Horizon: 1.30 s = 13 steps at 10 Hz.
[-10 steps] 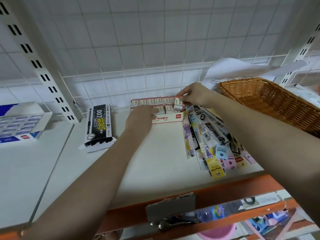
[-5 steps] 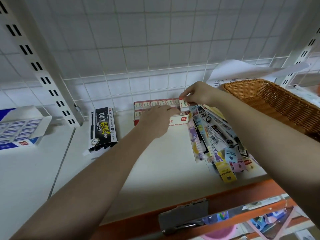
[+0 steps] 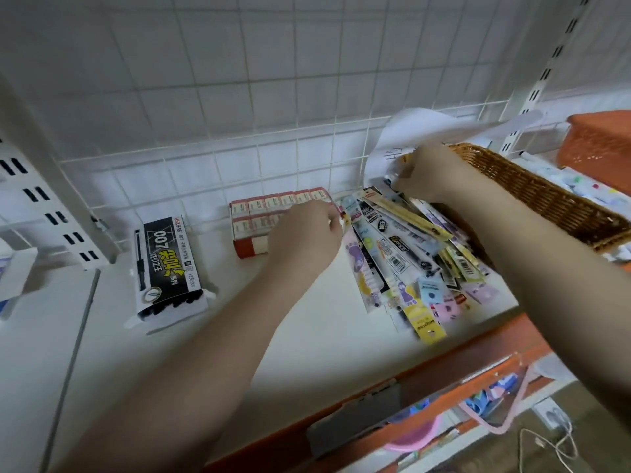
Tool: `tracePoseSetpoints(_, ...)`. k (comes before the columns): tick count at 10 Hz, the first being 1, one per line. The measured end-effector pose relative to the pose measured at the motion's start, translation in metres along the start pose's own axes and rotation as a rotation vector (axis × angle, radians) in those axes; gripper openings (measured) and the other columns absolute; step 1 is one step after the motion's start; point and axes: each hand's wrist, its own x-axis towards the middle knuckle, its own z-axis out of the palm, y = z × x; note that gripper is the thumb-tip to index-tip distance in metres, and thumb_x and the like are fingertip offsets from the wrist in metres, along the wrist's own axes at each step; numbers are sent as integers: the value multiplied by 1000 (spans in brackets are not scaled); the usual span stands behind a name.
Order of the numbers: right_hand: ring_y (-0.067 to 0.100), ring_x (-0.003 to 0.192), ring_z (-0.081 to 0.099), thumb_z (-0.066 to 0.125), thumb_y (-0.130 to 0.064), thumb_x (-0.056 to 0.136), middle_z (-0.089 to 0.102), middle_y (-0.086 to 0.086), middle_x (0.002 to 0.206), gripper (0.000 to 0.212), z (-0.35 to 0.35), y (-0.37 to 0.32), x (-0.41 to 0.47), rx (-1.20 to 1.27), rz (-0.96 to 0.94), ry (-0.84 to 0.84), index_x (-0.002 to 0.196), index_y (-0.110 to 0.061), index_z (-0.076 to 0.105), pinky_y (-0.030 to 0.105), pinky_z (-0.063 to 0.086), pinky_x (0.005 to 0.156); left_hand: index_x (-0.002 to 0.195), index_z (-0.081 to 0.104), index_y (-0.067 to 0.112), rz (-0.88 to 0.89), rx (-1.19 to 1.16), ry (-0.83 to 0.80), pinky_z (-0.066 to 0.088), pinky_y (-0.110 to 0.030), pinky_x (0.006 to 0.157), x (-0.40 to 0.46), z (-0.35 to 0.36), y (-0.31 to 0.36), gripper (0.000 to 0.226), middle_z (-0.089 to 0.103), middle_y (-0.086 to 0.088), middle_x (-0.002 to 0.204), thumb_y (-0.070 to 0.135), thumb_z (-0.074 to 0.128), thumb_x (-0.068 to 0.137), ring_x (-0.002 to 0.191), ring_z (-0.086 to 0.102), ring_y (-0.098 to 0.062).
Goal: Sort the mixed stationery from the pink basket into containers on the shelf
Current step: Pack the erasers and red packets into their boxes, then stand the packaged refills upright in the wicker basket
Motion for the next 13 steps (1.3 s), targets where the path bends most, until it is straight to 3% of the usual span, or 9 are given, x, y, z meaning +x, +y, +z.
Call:
tracePoseSetpoints(1, 16, 49, 43, 45, -23, 99, 39, 3, 61, 44, -10, 11, -19, -78, 93, -208, 60, -21, 24, 25, 40, 51, 71, 52, 7, -123, 71, -261, 33, -28, 49, 1, 14, 21, 52, 53, -5, 66, 48, 35, 98, 64, 53, -22)
tracePoseSetpoints(2, 21, 51, 51, 38, -20, 101, 57, 14, 74, 36, 0, 21, -26, -135, 152, -322, 68, -7, 44, 29, 44, 53, 92, 56, 4, -208, 138, -372, 30, -27, 47, 8, 33, 43, 69, 63, -8, 87, 66, 27, 92, 82, 61, -25)
tracePoseSetpoints(4, 21, 79, 48, 42, -12, 97, 61, 12, 101, 28, -1, 46, -28, -120, 66, -331, 116, 3, 56, 33, 40, 75, 145, 21, 3, -318, 31, -381, 44, -34, 82, 17, 56, 70, 101, 46, -16, 138, 74, 48, 79, 121, 48, -31)
tracePoseSetpoints(6, 22, 79, 48, 41, -18, 98, 53, 8, 90, 22, -15, 67, -21, -170, -187, -327, 106, -9, 59, 30, 39, 70, 149, 7, 2, -516, -349, -321, 42, -19, 54, 14, 49, 87, 86, 47, -17, 135, 9, 65, 86, 85, 53, -19)
tracePoseSetpoints(7, 16, 59, 51, 38, -13, 99, 64, 11, 101, 28, -16, 59, -22, -274, -272, -399, 113, -3, 60, 24, 37, 48, 113, 43, 0, -554, -314, -241, 36, -19, 50, 10, 52, 95, 31, 52, -10, 90, 8, 60, 88, 69, 46, -15)
tracePoseSetpoints(8, 30, 99, 56, 24, -19, 105, 44, 18, 139, 41, -14, 48, -24, -293, -355, -419, 141, -7, 39, 28, 41, 68, 71, 40, 8, -580, -354, -103, 33, -22, 46, 6, 50, 97, 23, 41, -3, 67, 9, 57, 86, 55, 40, -14)
tracePoseSetpoints(9, 31, 112, 50, 22, -40, 104, 46, 22, 131, 52, 1, 42, -20, -398, -413, -450, 119, -4, 57, 36, 39, 91, 82, 46, 8, -644, -444, 25, 33, -24, 44, 1, 44, 91, 10, 46, -3, 68, 10, 55, 85, 53, 43, -15)
tracePoseSetpoints(11, 39, 127, 41, 56, -54, 87, 22, 23, 151, 100, 49, 38, 10, -180, -171, -358, 147, 9, 6, 44, 41, 102, 108, 42, 9, -645, -651, 159, 42, -15, 36, -9, 34, 76, 22, 59, -14, 105, 8, 53, 89, 60, 60, -11)
tracePoseSetpoints(13, 27, 90, 54, 57, -18, 88, 58, 14, 102, 25, 46, 35, 6, -24, -215, -240, 104, 0, 56, 29, 46, 75, 111, 50, 6, -585, -631, 158, 40, -12, 36, -18, 29, 64, 30, 61, -9, 88, 15, 64, 86, 54, 55, -10)
